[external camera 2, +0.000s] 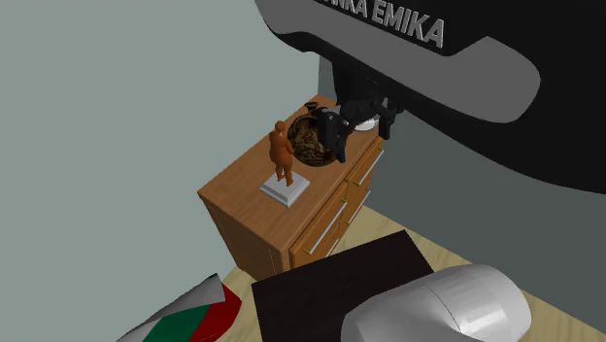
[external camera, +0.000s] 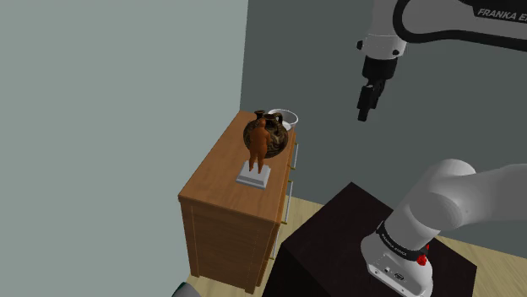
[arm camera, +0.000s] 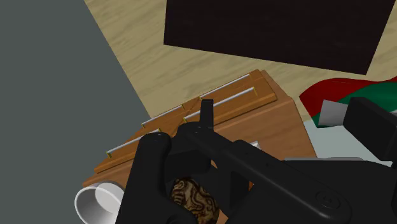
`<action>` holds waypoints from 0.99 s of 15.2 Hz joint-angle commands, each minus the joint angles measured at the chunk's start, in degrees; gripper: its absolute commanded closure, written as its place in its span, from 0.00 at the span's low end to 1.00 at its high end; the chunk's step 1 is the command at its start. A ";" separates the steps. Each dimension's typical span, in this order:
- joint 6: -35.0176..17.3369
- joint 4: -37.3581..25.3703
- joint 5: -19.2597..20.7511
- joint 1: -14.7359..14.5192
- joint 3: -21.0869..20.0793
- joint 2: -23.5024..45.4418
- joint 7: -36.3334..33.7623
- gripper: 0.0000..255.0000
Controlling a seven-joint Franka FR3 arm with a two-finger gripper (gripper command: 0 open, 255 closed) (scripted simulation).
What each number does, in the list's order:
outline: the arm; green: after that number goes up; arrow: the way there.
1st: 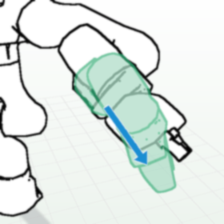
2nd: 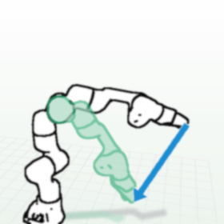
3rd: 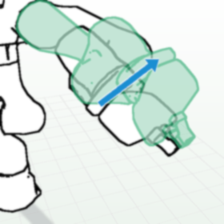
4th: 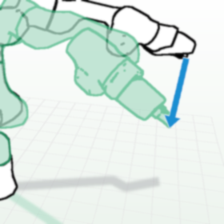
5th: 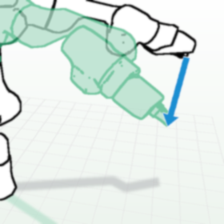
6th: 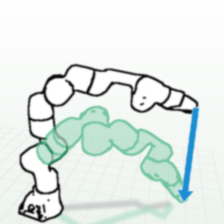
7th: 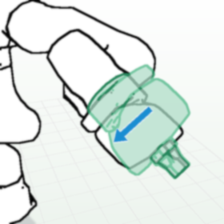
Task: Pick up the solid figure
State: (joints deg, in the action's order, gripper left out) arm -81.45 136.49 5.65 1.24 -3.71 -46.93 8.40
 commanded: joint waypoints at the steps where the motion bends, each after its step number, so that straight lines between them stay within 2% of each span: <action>1: 0.00 0.00 0.00 0.00 0.00 0.00 0.00 0.00; 8: -12.54 -1.57 -1.47 0.06 -0.45 12.54 -1.96 0.00; 15: -22.76 -6.96 -2.42 0.09 -1.00 26.51 -3.46 0.00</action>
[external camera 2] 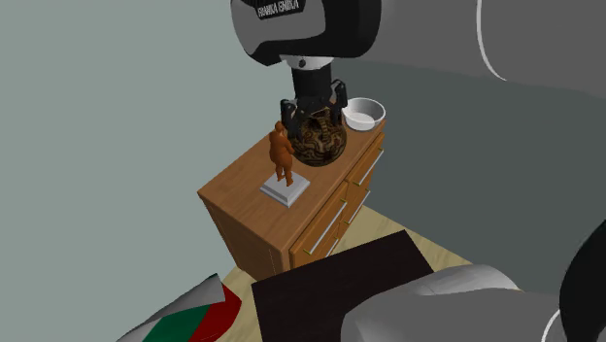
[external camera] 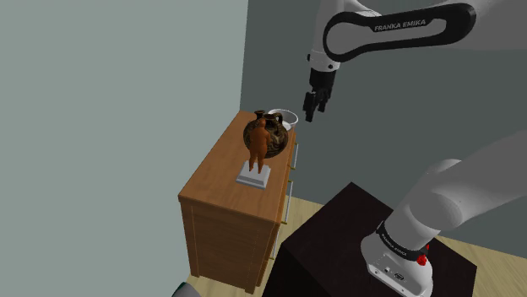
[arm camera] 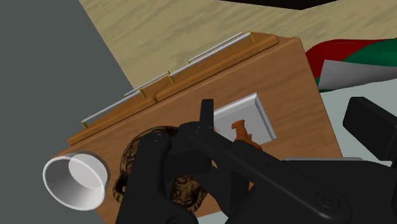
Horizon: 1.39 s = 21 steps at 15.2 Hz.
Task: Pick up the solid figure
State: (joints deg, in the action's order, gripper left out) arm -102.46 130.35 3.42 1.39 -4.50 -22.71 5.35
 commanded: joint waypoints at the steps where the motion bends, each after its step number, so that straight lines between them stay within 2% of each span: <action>1: -2.98 -1.89 -0.28 -0.07 -0.28 4.34 -0.59 0.00; 9: -10.35 -13.06 -0.74 -0.28 -0.82 20.97 -1.87 0.00; 16: -13.13 -26.86 -0.86 -0.79 -1.14 35.83 -2.68 0.00; 21: -15.93 -25.89 -0.70 -0.86 -1.09 37.59 -2.84 0.00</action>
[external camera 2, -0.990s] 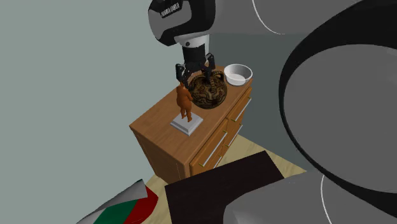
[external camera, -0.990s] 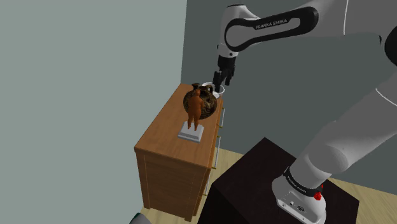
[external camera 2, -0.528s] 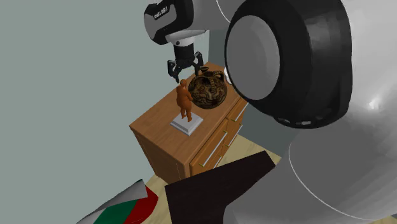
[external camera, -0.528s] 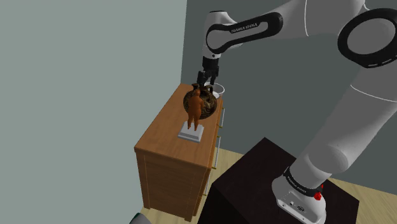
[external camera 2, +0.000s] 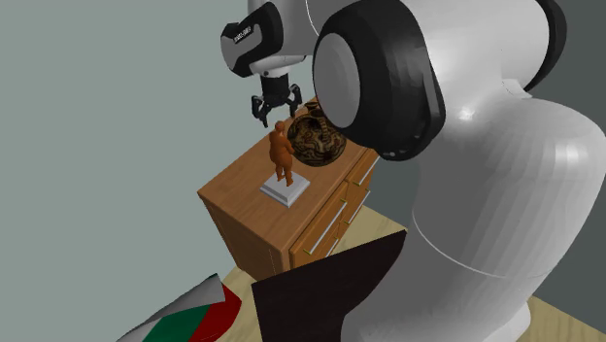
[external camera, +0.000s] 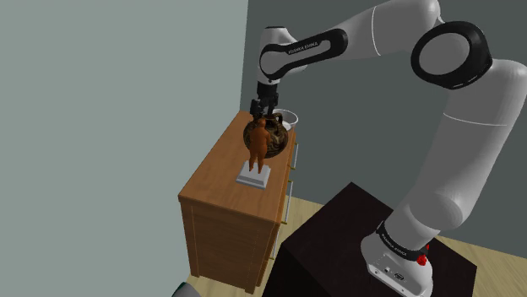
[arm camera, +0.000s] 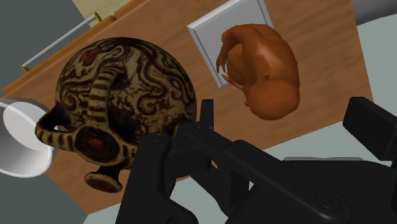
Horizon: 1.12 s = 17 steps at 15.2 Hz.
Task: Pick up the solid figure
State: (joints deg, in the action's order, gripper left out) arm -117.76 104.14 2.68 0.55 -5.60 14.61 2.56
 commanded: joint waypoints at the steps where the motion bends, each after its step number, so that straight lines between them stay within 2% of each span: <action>1: -1.31 0.72 0.08 -0.02 0.02 0.55 -0.10 0.00; 5: -3.06 1.69 0.21 -0.05 0.05 1.33 -0.20 0.00; 6: -3.06 1.64 0.21 -0.05 0.06 1.38 -0.20 1.00; 15: -3.06 1.69 0.21 -0.04 0.05 1.33 -0.20 1.00; 17: -1.71 0.96 0.11 -0.03 0.02 0.71 -0.12 1.00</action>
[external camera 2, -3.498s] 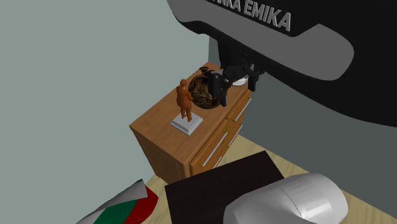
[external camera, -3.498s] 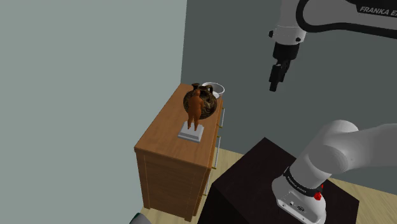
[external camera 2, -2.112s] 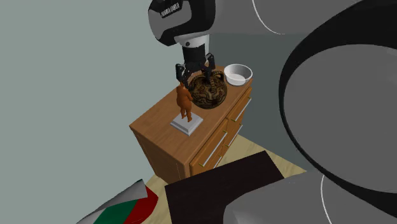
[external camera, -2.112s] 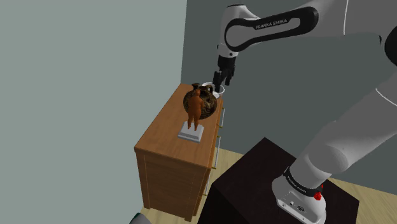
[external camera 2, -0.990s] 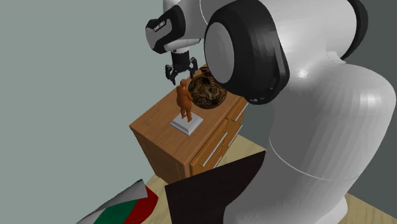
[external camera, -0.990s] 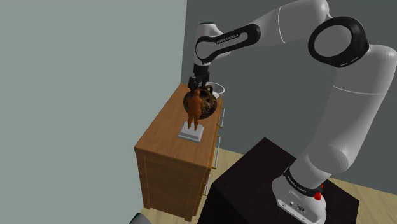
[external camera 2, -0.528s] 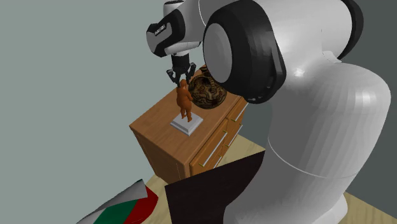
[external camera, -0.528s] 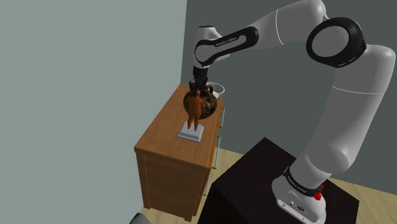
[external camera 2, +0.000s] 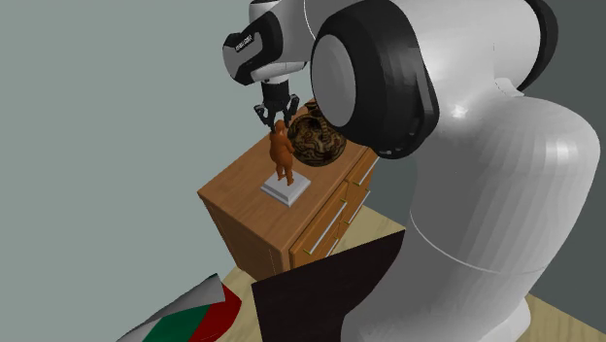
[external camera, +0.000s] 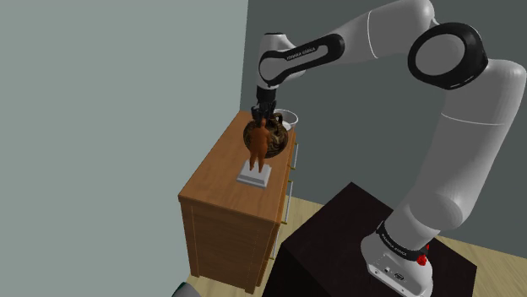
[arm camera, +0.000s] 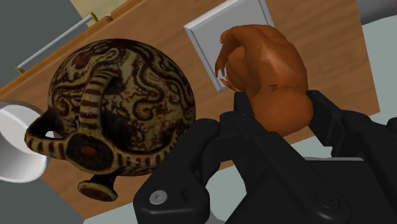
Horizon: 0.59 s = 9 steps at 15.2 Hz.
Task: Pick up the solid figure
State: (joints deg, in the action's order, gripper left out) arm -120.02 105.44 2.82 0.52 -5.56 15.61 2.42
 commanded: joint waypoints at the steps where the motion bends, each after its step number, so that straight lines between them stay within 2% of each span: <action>1: 1.23 -0.75 -0.08 0.01 -0.02 -0.57 0.06 1.00; 9: 6.79 -4.38 -0.39 0.05 -0.11 -2.52 0.33 1.00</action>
State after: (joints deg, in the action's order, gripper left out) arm -113.88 101.62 2.46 0.57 -5.66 13.29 2.73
